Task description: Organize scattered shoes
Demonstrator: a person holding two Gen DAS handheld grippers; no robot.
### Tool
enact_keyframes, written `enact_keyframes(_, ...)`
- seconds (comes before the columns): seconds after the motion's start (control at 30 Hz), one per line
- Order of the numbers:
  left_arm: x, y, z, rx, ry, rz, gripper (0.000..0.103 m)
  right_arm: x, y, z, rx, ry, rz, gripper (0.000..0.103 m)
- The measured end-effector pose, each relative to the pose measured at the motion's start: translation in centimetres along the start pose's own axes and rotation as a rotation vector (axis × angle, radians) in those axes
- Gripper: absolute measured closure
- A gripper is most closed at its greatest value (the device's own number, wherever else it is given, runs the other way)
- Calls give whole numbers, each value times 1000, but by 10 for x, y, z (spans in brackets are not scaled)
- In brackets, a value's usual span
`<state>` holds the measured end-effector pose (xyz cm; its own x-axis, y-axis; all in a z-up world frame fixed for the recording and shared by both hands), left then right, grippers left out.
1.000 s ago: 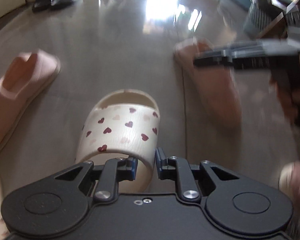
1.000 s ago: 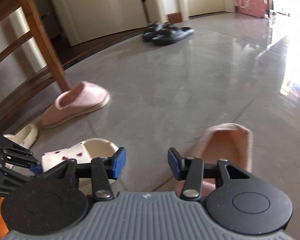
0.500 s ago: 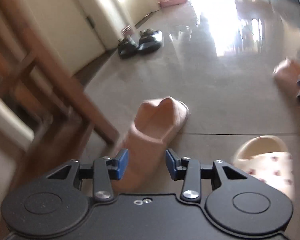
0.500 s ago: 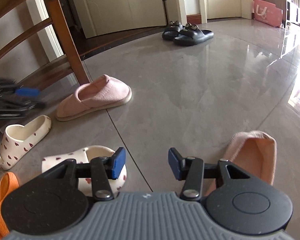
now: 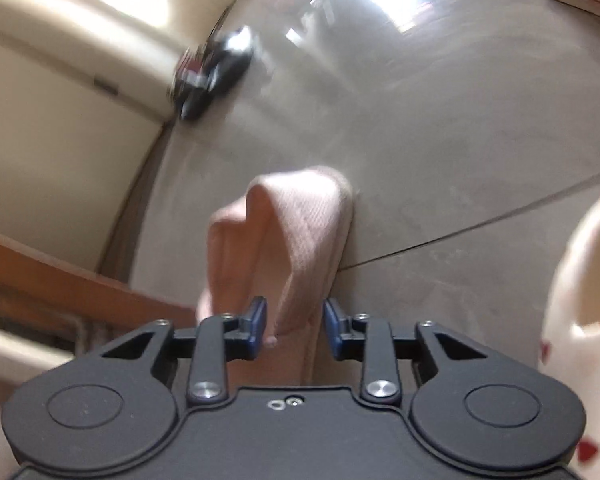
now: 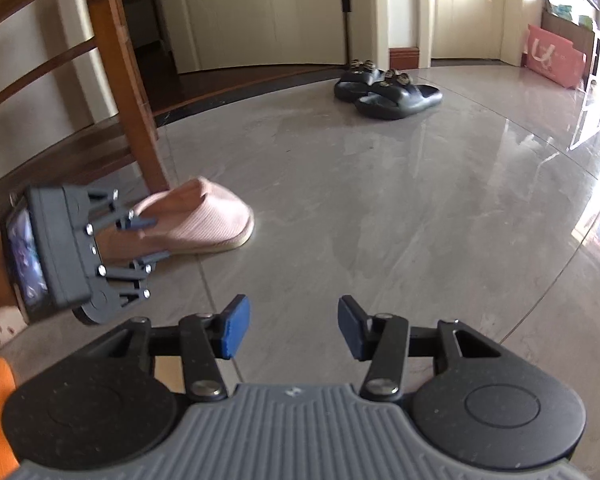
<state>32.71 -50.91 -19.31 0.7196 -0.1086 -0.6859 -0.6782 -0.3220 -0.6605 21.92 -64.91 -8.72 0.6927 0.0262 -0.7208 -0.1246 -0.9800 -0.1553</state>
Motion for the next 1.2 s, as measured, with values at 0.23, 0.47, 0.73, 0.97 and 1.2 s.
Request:
enact_keyframes(0.23,7,-27,-14,-228,-73,89,91,-11,18,23,62,-23,21,50)
enact_keyframes(0.47,25,-84,-22,-878,-163,371,93,-20,40,44,146,-43,43,50)
enact_keyframes(0.73,51,-65,-42,-1521,-108,945,86,-28,48,56,161,-42,50,46)
enact_keyframes(0.97,11,-71,-71,-1257,67,1006,65,-43,73,70,227,-34,92,46)
enact_keyframes(1.2,-64,-66,-43,-560,119,567,46,-55,77,91,256,-56,87,46)
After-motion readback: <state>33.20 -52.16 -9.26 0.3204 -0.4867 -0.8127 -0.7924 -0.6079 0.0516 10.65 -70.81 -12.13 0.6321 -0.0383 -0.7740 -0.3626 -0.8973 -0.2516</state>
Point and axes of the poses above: each gripper's, at about its wrist camera, not at the fingertips, and x roughly the way its jaws point, y to its right, z to its underside, the point moved 3 cm from there along x, roughly the way its jaws point, and after that the axes turned 2 degrees about -y, right-handed, at the moved point
